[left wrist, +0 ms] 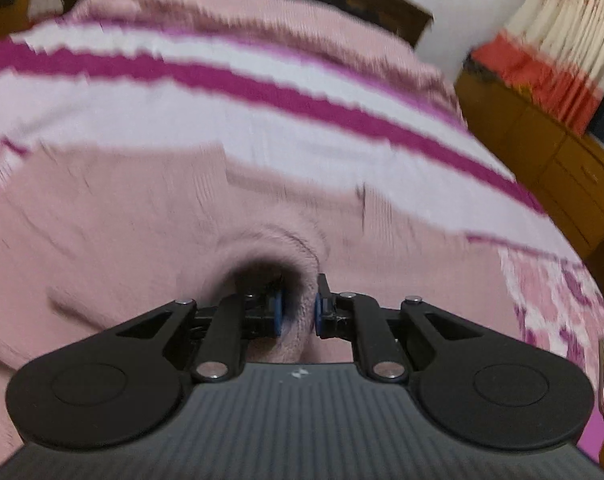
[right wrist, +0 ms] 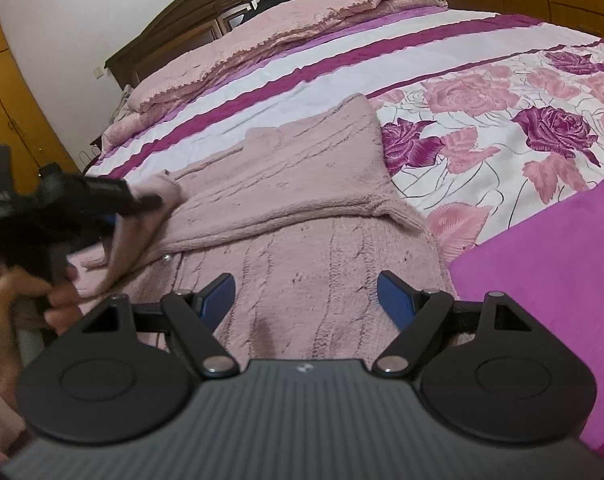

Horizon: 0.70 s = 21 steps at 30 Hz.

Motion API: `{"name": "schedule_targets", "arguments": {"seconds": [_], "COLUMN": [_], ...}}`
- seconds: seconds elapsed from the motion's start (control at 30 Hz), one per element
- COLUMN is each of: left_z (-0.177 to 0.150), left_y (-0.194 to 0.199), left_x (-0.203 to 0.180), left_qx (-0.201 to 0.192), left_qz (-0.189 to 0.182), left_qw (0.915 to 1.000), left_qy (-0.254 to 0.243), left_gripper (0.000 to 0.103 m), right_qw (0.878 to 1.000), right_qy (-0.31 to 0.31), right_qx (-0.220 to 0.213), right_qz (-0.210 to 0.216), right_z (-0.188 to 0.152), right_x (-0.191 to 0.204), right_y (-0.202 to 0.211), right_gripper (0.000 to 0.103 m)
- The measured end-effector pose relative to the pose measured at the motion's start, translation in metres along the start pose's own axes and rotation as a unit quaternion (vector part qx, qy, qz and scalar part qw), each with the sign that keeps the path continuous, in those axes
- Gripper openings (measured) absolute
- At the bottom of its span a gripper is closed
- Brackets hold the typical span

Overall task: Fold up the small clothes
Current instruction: 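Lift the sleeve with the left gripper, lay it across the body, release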

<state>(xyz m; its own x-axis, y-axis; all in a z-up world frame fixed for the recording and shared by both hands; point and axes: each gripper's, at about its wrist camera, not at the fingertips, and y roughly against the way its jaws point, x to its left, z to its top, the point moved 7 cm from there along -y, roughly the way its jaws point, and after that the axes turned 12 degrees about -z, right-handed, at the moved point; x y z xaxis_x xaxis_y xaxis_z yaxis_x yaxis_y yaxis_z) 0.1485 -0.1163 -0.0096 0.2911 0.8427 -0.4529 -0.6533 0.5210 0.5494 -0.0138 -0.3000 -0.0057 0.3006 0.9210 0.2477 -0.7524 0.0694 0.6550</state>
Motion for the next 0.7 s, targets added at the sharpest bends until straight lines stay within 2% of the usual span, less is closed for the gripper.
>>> {"name": "schedule_targets", "arguments": {"seconds": [0.1,0.2,0.27,0.33,0.7], "left_z": [-0.009,-0.012,-0.013,-0.016,-0.041], "left_y": [-0.006,-0.006,-0.001,0.009,0.073], "left_x": [-0.001,-0.008,-0.011,-0.015,-0.008], "left_qx": [0.011,0.027,0.034,0.043,0.089], "left_qz": [0.007,0.003,-0.006,0.004,0.064], "left_qw": [0.9996,0.9988,0.9986,0.9981,0.9922], "left_qy": [-0.025,-0.041,-0.041,-0.043,-0.058], "left_gripper": [0.019,0.041,0.061,0.067,0.071], "right_qw": [1.000,1.000,1.000,1.000,1.000], "right_qy": [0.001,0.000,-0.001,-0.001,0.003], "right_qx": [-0.001,-0.001,-0.001,-0.001,-0.003], "right_qz": [0.000,0.001,0.001,0.001,-0.002], "right_z": [0.000,0.000,0.000,0.000,0.000], "right_x": [0.000,0.000,0.000,0.000,0.000], "right_y": [0.000,-0.001,0.000,0.000,0.000], "right_gripper": [0.079,0.079,0.079,0.079,0.079]}}
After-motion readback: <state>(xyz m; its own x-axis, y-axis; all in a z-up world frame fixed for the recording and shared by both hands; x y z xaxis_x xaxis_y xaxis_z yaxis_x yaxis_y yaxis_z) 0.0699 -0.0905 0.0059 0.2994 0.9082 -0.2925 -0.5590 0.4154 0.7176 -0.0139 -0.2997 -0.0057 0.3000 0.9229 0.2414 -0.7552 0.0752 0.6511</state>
